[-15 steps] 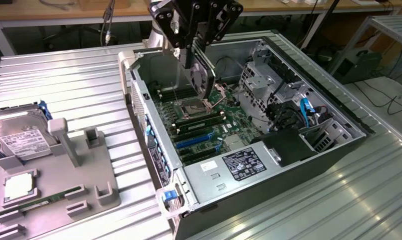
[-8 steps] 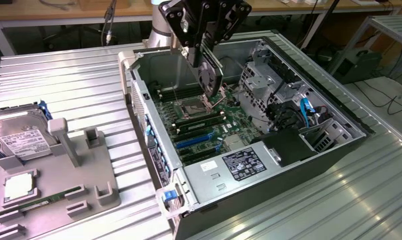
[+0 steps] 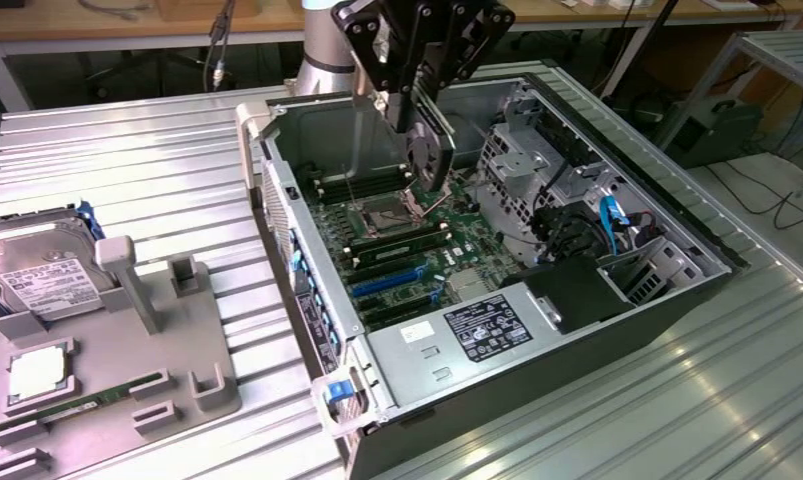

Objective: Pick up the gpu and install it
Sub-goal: 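Pick up the gpu and move the gpu toward the slot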

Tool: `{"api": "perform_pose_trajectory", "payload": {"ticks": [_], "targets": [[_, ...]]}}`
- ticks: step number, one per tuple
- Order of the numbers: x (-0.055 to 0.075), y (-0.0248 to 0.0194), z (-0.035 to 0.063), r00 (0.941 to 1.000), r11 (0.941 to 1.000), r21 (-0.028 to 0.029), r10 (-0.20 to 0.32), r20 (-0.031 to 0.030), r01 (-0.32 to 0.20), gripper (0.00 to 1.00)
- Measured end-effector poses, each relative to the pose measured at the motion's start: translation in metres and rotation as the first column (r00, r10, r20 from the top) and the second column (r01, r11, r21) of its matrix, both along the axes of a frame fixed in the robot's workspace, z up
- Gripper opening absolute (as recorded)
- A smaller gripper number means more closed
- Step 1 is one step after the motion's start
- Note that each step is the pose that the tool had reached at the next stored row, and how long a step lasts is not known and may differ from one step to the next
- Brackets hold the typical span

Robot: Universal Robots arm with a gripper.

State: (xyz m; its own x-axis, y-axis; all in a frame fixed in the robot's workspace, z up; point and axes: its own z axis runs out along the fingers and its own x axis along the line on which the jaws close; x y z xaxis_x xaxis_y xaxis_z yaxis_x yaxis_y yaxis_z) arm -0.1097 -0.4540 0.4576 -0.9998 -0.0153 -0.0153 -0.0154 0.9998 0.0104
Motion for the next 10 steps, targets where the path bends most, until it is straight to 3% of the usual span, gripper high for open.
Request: {"api": "perform_pose_trajectory", "payload": {"ticks": [10], "targets": [[0.034, 0.0005, -0.0001, 1.0000, 1.0000, 0.0000, -0.010, 0.0003, 0.010, 0.28]]}}
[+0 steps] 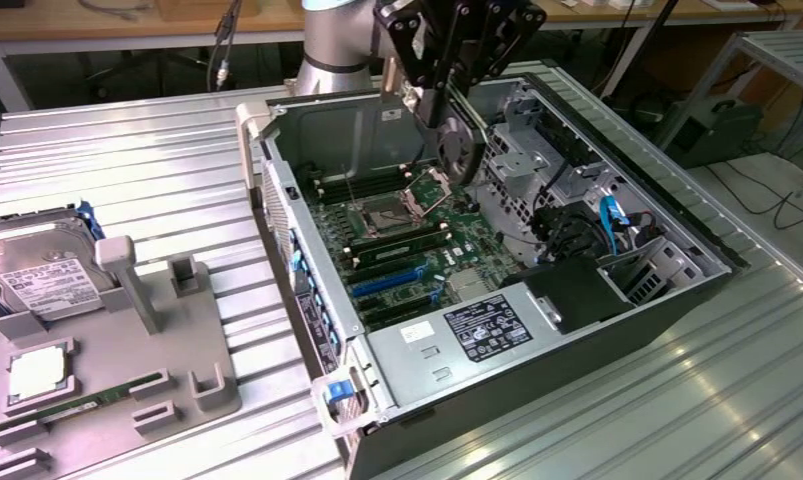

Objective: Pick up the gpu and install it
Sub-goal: 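Pick up the gpu and move the gpu toward the slot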

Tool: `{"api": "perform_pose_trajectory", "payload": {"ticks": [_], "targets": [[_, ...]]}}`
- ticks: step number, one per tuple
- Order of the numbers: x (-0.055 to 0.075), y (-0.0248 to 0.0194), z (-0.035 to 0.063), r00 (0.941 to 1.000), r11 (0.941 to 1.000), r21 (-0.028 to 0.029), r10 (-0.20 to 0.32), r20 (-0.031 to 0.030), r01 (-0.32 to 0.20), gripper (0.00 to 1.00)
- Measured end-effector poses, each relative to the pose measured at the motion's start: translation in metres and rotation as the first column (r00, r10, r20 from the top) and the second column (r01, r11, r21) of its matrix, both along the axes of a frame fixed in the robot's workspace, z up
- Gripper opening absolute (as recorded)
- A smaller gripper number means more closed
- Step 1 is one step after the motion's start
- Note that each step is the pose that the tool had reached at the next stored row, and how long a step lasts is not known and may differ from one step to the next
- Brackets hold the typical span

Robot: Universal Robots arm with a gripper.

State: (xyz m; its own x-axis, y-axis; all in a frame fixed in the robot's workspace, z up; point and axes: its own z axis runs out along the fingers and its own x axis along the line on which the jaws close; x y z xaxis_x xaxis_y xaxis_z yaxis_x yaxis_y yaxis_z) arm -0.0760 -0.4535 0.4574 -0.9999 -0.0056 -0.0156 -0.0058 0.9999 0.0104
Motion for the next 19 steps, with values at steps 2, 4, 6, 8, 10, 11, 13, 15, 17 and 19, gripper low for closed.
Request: {"api": "perform_pose_trajectory", "payload": {"ticks": [2, 4, 6, 8, 10, 11, 13, 15, 17, 19], "targets": [[0.006, 0.0000, -0.0001, 1.0000, 1.0000, 0.0001, -0.001, 0.0001, 0.001, 0.28], [0.016, 0.0001, -0.0002, 1.0000, 1.0000, 0.0000, -0.003, 0.0001, 0.003, 0.28], [0.025, 0.0002, -0.0003, 1.0000, 1.0000, 0.0001, -0.005, 0.0001, 0.005, 0.28], [0.032, 0.0003, -0.0004, 1.0000, 1.0000, 0.0000, -0.007, 0.0000, 0.007, 0.28], [0.039, 0.0003, -0.0005, 1.0000, 1.0000, 0.0001, -0.008, 0.0001, 0.008, 0.28], [0.043, 0.0003, -0.0006, 1.0000, 1.0000, 0.0001, -0.009, 0.0001, 0.009, 0.28], [0.054, 0.0004, -0.0008, 0.9999, 0.9999, 0.0001, -0.012, 0.0001, 0.012, 0.28], [0.056, 0.0004, -0.0007, 0.9999, 0.9999, -0.0001, -0.013, 0.0000, 0.013, 0.28], [0.056, 0.0005, -0.0007, 0.9999, 0.9999, 0.0000, -0.013, 0.0000, 0.013, 0.28], [0.056, 0.0004, -0.0008, 0.9999, 0.9999, 0.0000, -0.013, 0.0001, 0.013, 0.28]]}}
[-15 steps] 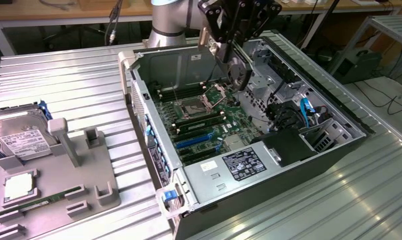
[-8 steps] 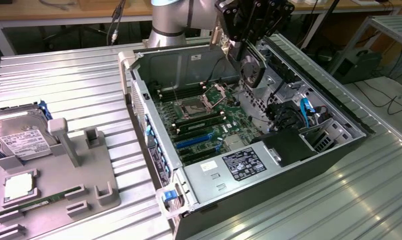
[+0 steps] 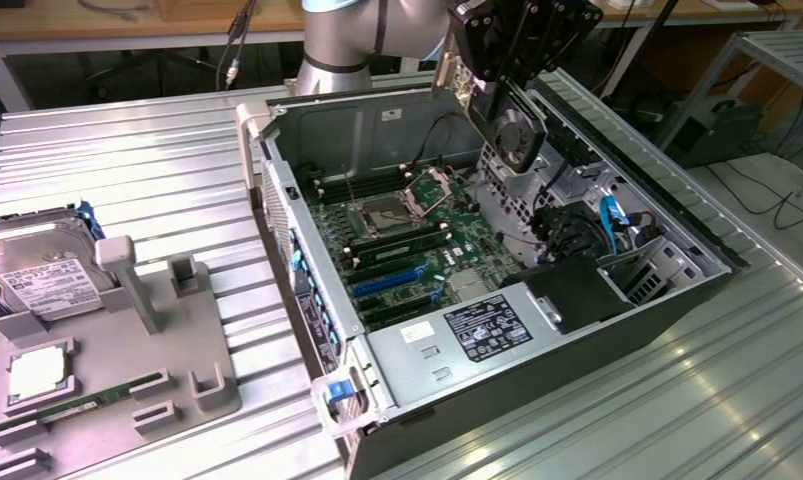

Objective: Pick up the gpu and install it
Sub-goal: 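Pick up the gpu and move the gpu toward the slot, then insert the gpu into the slot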

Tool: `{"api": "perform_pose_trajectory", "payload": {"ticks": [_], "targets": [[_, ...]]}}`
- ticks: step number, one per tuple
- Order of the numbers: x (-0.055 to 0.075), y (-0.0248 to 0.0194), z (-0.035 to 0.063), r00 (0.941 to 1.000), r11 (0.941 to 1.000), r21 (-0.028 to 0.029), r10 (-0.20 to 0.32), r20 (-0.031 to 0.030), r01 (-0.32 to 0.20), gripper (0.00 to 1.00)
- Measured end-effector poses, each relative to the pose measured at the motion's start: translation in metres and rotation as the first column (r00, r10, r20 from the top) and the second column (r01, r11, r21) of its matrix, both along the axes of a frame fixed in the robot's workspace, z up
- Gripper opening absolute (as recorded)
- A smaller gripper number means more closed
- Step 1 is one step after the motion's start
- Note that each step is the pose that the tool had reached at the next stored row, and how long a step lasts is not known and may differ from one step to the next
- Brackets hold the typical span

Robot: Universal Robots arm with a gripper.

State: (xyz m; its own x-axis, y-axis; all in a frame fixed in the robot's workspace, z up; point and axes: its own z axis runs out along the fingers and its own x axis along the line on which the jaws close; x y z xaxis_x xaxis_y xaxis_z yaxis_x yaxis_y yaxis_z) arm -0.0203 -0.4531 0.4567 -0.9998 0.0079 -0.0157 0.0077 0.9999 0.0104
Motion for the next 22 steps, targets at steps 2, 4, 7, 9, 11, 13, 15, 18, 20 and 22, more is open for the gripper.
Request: {"api": "perform_pose_trajectory", "payload": {"ticks": [2, 4, 7, 9, 11, 13, 15, 18, 20, 22], "targets": [[0.0000, 0.0000, 0.0000, 1.0000, 1.0000, 0.0000, 0.000, 0.0000, 0.000, 0.28], [0.0000, 0.0000, 0.0000, 1.0000, 1.0000, -0.0001, 0.000, 0.0000, 0.000, 0.28], [0.0000, 0.0000, 0.0000, 1.0000, 1.0000, 0.0001, 0.000, 0.0000, 0.000, 0.28], [0.0000, 0.0001, 0.0000, 0.9992, 0.9992, 0.0000, 0.039, 0.0000, -0.039, 0.28], [0.0000, 0.0000, 0.0000, 0.9953, 0.9953, 0.0000, 0.097, 0.0000, -0.097, 0.28], [0.0000, 0.0000, 0.0000, 0.9897, 0.9897, 0.0000, 0.143, 0.0000, -0.143, 0.28], [0.0000, 0.0000, 0.0000, 0.9816, 0.9816, 0.0000, 0.191, 0.0000, -0.191, 0.28], [0.0000, 0.0000, 0.0000, 0.9654, 0.9654, 0.0000, 0.261, 0.0000, -0.261, 0.28], [0.0000, 0.0000, 0.0000, 0.9516, 0.9516, 0.0000, 0.307, 0.0000, -0.307, 0.28], [0.0000, 0.0000, 0.0000, 0.9277, 0.9277, 0.0000, 0.373, 0.0000, -0.373, 0.28]]}}
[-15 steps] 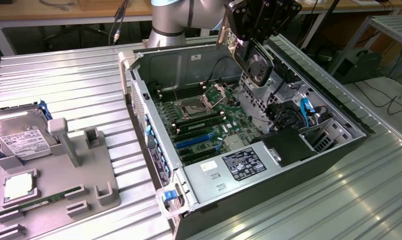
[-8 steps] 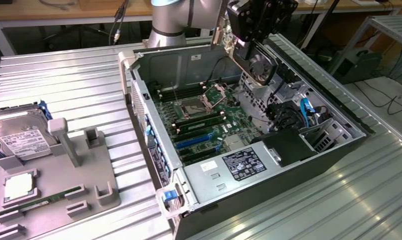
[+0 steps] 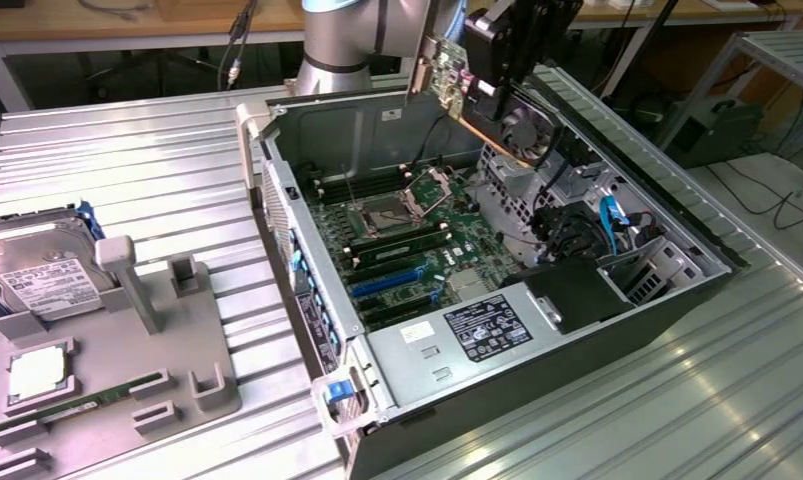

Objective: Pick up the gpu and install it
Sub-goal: 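Insert the gpu into the slot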

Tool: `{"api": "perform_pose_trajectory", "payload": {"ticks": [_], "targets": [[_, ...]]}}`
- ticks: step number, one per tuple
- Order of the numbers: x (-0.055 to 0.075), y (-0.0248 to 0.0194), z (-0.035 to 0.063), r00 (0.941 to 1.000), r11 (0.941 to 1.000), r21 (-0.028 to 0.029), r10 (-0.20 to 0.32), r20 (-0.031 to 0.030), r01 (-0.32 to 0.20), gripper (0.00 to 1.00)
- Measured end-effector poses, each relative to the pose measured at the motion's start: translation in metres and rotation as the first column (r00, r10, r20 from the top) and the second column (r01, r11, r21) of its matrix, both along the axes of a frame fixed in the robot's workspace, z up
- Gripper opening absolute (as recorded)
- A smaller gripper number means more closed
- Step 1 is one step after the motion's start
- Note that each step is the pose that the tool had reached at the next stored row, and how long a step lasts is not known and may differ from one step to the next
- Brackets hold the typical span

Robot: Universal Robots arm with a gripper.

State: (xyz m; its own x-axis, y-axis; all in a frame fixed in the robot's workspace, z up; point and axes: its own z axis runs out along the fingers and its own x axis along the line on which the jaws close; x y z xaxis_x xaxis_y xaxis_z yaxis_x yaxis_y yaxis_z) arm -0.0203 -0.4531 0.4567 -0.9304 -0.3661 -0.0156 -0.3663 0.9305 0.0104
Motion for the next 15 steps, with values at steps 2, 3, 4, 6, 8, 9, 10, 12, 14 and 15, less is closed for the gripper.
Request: {"api": "perform_pose_trajectory", "payload": {"ticks": [2, 3, 4, 6, 8, 9, 10, 12, 14, 15], "targets": [[0.0000, 0.0000, 0.0000, 0.9980, 0.9980, 0.0000, 0.064, 0.0000, -0.064, 0.28], [0.0000, 0.0000, 0.0000, 0.9957, 0.9957, 0.0000, 0.092, 0.0000, -0.092, 0.28], [0.0000, 0.0000, 0.0000, 0.9931, 0.9931, 0.0000, 0.117, 0.0000, -0.117, 0.28], [0.0000, 0.0000, 0.0000, 0.9869, 0.9869, 0.0000, 0.161, 0.0000, -0.161, 0.28], [0.0000, 0.0000, 0.0000, 0.9795, 0.9795, 0.0000, 0.201, 0.0000, -0.201, 0.28], [0.0000, 0.0000, 0.0000, 0.9734, 0.9734, 0.0000, 0.229, 0.0000, -0.229, 0.28], [0.0000, 0.0000, 0.0000, 0.9681, 0.9681, 0.0000, 0.251, 0.0000, -0.251, 0.28], [0.0000, 0.0000, 0.0000, 0.9581, 0.9581, 0.0000, 0.286, 0.0000, -0.286, 0.28], [0.0000, 0.0000, -0.0001, 0.9462, 0.9462, 0.0000, 0.324, 0.0000, -0.324, 0.28], [0.0000, 0.0000, -0.0001, 0.9407, 0.9407, 0.0001, 0.339, 0.0000, -0.339, 0.28]]}}
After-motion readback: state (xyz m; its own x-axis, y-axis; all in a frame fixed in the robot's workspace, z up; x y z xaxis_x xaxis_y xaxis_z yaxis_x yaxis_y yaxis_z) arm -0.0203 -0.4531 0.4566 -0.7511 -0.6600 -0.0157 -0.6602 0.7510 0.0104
